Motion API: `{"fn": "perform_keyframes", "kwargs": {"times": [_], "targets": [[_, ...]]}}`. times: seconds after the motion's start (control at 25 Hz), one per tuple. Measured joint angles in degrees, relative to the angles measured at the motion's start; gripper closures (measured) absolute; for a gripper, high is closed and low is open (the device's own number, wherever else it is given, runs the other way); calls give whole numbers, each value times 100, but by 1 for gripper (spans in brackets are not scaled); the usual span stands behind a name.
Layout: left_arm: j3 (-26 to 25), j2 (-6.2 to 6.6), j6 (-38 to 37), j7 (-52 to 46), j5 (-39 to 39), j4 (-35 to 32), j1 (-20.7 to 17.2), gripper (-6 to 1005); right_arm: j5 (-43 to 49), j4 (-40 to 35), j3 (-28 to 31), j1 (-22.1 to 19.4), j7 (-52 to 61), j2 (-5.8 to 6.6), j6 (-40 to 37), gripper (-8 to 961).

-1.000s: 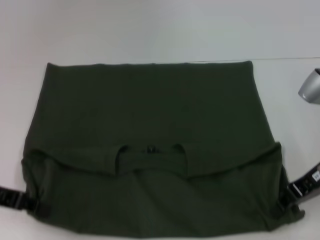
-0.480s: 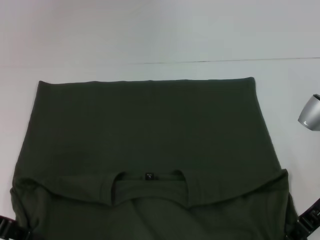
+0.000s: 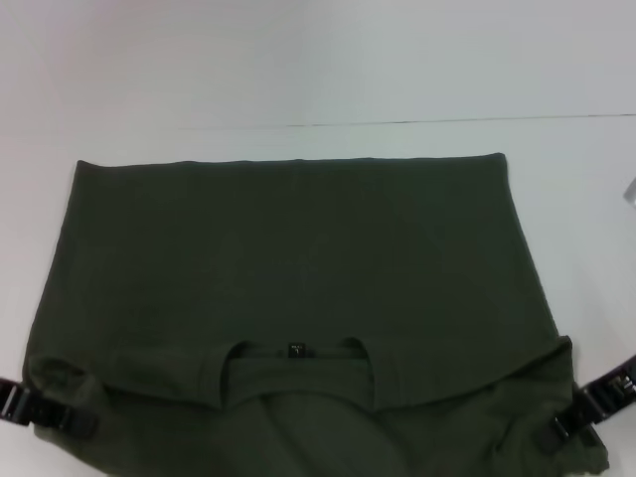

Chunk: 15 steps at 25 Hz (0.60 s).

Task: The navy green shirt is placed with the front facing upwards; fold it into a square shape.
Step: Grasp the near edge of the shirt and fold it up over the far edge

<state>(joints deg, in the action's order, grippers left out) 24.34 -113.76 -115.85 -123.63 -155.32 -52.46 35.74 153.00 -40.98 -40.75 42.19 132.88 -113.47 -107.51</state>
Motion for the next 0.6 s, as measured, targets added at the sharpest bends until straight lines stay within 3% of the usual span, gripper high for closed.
{"fn": "perform_keyframes", "kwargs": {"times": [0.24,0.6], "targets": [[-405,127,336,-63,3,19,164,978,-222,6,538,40,-51,107,120,886],[-1183,301,1163,-163,201,62,376,977,-935,179,1398,-52,381,433,1048,886]]}}
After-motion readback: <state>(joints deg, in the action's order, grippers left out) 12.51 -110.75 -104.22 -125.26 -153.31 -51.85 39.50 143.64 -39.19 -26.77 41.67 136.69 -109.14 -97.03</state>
